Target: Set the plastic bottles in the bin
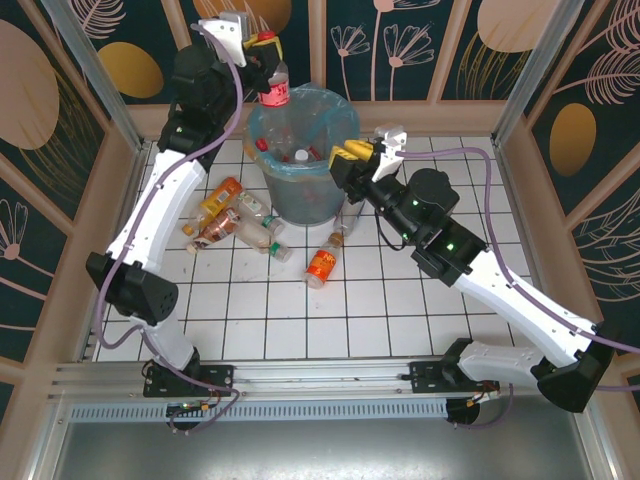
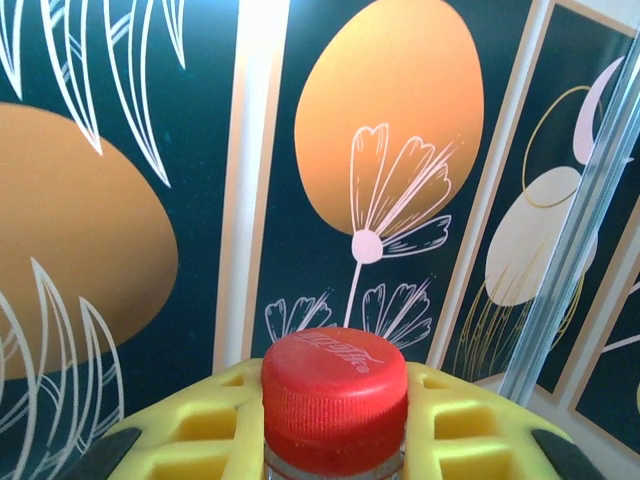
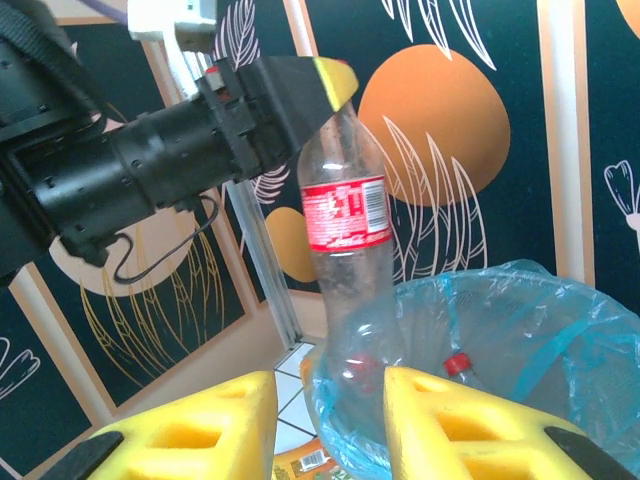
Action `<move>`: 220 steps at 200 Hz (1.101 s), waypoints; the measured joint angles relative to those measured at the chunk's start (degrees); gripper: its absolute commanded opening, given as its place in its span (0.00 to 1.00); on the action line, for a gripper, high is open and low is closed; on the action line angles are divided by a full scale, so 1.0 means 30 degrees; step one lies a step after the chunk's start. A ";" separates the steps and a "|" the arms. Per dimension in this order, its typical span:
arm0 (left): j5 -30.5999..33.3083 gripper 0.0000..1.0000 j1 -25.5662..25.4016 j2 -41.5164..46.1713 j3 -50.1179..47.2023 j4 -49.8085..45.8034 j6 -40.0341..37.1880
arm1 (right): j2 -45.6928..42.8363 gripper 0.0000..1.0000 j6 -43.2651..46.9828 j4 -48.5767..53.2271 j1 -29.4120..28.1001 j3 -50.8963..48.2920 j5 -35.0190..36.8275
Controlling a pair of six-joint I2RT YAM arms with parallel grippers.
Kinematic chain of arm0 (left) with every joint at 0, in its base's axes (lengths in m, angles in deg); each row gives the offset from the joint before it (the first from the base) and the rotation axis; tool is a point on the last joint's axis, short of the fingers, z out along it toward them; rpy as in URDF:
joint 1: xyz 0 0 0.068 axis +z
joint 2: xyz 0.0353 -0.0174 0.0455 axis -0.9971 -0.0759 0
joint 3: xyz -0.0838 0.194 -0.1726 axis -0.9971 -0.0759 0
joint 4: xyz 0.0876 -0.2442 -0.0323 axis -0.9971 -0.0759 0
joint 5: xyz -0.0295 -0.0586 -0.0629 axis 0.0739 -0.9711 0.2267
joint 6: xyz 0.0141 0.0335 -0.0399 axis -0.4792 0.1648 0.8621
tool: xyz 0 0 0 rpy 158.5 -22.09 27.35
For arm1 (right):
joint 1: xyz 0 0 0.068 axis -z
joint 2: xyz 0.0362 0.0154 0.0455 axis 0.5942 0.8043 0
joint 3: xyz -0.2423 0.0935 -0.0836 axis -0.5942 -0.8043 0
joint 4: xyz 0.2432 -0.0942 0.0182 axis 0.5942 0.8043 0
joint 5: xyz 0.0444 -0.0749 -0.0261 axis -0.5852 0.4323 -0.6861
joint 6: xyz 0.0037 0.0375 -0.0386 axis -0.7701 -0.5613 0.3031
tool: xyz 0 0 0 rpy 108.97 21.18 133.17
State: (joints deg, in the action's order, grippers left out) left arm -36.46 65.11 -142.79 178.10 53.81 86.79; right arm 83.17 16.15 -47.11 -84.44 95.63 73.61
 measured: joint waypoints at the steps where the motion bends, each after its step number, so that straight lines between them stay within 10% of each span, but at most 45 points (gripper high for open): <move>1: -0.0007 0.00 0.0000 -0.0022 0.0036 -0.0029 0.0015 | 0.0000 0.34 0.0000 -0.0007 0.0000 0.0000 0.0007; 116: 0.0685 0.00 -0.0015 -0.0750 -0.1916 0.0189 0.0189 | 0.0051 0.34 0.0007 0.0495 -0.0044 0.0000 0.0255; 152: 0.0772 0.42 -0.0015 -0.0765 -0.3570 0.0882 0.0080 | 0.0051 0.35 0.0000 0.0554 -0.0044 0.0000 0.0255; 220: 0.1144 0.50 -0.0015 0.0386 -0.4954 0.1763 -0.0168 | 0.0058 0.35 -0.0007 0.0583 -0.0044 0.0000 0.0255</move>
State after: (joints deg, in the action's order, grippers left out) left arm -33.03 65.07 -141.63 163.24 59.10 86.29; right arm 83.35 16.13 -45.36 -84.57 95.63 74.37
